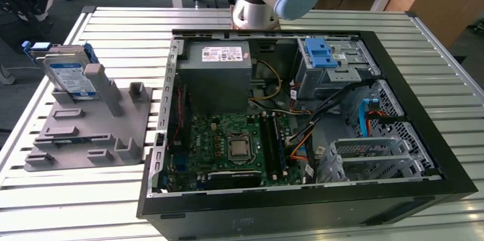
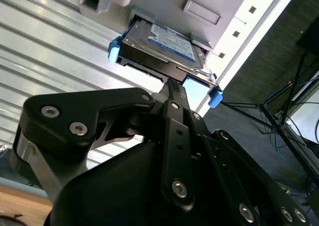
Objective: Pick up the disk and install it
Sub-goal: 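Reach for the disk, then pick up the disk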
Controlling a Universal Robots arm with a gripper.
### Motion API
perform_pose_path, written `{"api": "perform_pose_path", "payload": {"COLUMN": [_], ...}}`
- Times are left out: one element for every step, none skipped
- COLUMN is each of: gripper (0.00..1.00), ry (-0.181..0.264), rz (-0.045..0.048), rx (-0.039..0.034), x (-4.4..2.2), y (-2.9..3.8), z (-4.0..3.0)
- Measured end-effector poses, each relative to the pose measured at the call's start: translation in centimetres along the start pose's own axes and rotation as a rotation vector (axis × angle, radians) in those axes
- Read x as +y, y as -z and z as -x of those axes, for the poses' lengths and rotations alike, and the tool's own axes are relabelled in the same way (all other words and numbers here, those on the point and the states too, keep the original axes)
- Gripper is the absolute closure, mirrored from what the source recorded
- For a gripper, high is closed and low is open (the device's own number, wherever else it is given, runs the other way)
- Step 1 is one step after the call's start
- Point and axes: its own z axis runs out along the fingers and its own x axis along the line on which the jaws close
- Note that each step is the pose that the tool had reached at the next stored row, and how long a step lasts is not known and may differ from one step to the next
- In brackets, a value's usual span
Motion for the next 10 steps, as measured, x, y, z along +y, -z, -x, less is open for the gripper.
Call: {"api": "perform_pose_path", "payload": {"gripper": [0.89, 0.89, 0.89, 0.89, 0.89, 0.89, 0.89, 0.89, 0.89, 0.89], "ry": [0.0, 0.0, 0.0, 0.0, 0.0, 0.0, 0.0, 0.0, 0.0, 0.0], "rz": [0.0, 0.0, 0.0, 0.0, 0.0, 0.0, 0.0, 0.0, 0.0, 0.0], "rx": [0.0, 0.0, 0.0, 0.0, 0.0, 0.0, 0.0, 0.0, 0.0, 0.0], "x": [0.0, 0.0, 0.0, 0.0, 0.0, 0.0, 0.0, 0.0, 0.0, 0.0], "y": [0.0, 0.0, 0.0, 0.0, 0.0, 0.0, 0.0, 0.0, 0.0, 0.0], "z": [-0.01, -0.02, -0.02, -0.02, -0.03, -0.03, -0.03, -0.03, -0.04, -0.04]}}
